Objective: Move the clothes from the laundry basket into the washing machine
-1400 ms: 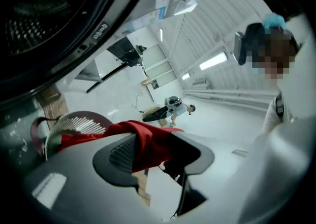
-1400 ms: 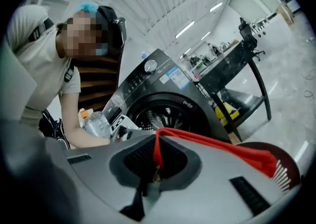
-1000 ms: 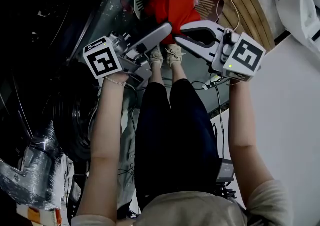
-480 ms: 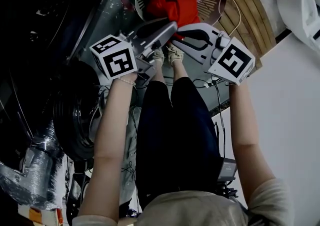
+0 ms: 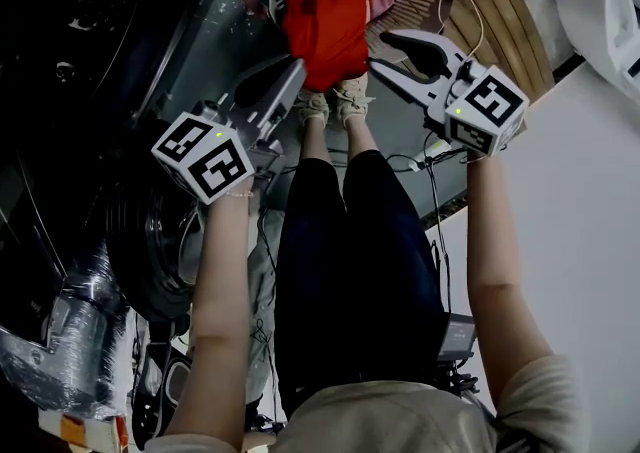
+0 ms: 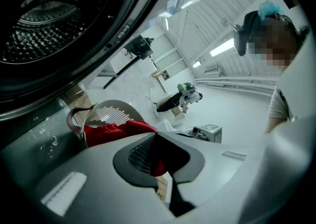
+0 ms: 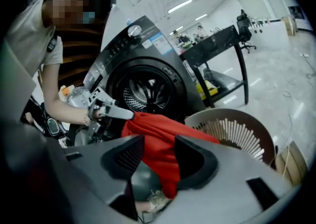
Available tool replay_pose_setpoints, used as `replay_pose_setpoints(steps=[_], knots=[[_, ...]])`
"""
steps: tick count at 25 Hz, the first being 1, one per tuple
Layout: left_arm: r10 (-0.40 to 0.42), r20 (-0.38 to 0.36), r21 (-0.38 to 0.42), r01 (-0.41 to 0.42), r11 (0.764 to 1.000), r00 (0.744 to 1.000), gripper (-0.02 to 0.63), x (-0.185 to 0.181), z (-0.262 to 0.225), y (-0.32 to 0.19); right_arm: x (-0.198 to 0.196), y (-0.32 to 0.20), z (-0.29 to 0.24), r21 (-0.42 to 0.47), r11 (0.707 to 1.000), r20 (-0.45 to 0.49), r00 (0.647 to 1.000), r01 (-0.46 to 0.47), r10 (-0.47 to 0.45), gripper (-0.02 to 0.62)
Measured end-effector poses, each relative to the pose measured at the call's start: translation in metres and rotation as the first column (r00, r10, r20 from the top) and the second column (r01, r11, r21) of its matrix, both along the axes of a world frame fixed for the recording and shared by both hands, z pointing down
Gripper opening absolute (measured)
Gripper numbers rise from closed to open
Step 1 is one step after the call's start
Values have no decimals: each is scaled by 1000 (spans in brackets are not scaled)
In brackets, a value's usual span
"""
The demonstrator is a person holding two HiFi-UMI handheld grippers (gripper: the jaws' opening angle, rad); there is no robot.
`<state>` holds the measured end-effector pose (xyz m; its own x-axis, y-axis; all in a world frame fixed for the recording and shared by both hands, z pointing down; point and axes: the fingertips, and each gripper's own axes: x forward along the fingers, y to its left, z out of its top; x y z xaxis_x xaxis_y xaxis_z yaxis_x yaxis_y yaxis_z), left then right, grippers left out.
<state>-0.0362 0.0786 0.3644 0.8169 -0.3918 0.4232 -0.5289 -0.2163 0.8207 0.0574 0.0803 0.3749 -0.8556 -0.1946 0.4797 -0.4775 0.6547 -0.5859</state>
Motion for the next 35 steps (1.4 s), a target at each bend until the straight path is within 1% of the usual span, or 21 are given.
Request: replay_pose_setpoints(steps=[2, 4, 6, 9, 11, 12, 13, 14, 16, 18, 20, 23, 25, 26, 27, 28, 30, 31, 32, 33, 35], knots=[[-65, 38, 9, 65, 998, 997, 18, -20, 0, -1, 9, 2, 33, -60, 998, -72, 997, -22, 18, 216], [-126, 83, 45, 122, 991, 989, 18, -37, 0, -5, 7, 15, 72, -139, 990, -136, 991, -9, -10, 247], [-160, 109, 76, 152, 985, 981, 18, -44, 2, -9, -4, 34, 109, -237, 971, -178, 983, 7, -51, 270], [-171, 112, 87, 161, 983, 979, 18, -43, 5, -12, -23, 70, 155, -359, 930, -255, 950, 82, -183, 277], [-166, 116, 83, 157, 984, 979, 18, -41, 7, -12, -32, 87, 171, -376, 914, -307, 911, 150, -275, 276], [-160, 117, 78, 152, 985, 980, 18, -40, 9, -11, -32, 89, 175, -362, 918, -340, 894, 162, -292, 246], [-153, 121, 74, 145, 987, 981, 18, -39, 12, -10, -31, 86, 177, -342, 926, -366, 885, 160, -288, 133], [-145, 128, 71, 137, 988, 981, 18, -39, 14, -8, -30, 83, 175, -327, 933, -372, 887, 151, -274, 120], [-132, 147, 75, 122, 990, 980, 18, -40, 16, -5, -29, 72, 160, -306, 945, -331, 917, 119, -223, 55], [-138, 156, 95, 125, 988, 978, 18, -40, 14, -5, -25, 53, 134, -274, 960, -262, 955, 65, -139, 52], [-143, 129, 119, 128, 985, 981, 18, -35, 8, -5, -21, 31, 96, -231, 973, -173, 984, -4, -37, 51], [-121, 47, 155, 113, 981, 991, 18, -19, -5, -5, -20, -2, 37, -163, 980, -52, 993, -113, 105, 51], [-100, -1, 187, 99, 977, 995, 18, -9, -14, -7, -22, -18, 11, -134, 977, -10, 986, -167, 168, 51], [-84, -5, 217, 83, 973, 996, 20, -4, -19, -8, -23, -24, 3, -130, 973, 9, 982, -188, 191, 51], [-64, 16, 256, 57, 965, 998, 21, 1, -21, -9, -25, -28, -5, -135, 970, 32, 977, -204, 210, 49], [-41, 66, 299, 20, 954, 997, 21, 5, -22, -10, -27, -32, -12, -146, 966, 58, 973, -214, 224, 49], [4, 204, 361, -80, 929, 979, 20, 12, -18, -10, -33, -35, -22, -167, 962, 97, 967, -216, 235, 49], [31, 251, 371, -126, 920, 967, 21, 16, -16, -9, -35, -36, -25, -171, 962, 105, 966, -215, 234, 49], [57, 268, 370, -157, 916, 962, 34, 20, -13, -10, -36, -36, -27, -171, 962, 108, 967, -211, 231, 49], [78, 263, 365, -174, 915, 962, 64, 24, -11, -10, -38, -37, -29, -171, 964, 108, 968, -204, 225, 49], [117, 248, 354, -203, 913, 962, 153, 33, -7, -11, -40, -36, -31, -176, 968, 119, 972, -180, 202, 49]])
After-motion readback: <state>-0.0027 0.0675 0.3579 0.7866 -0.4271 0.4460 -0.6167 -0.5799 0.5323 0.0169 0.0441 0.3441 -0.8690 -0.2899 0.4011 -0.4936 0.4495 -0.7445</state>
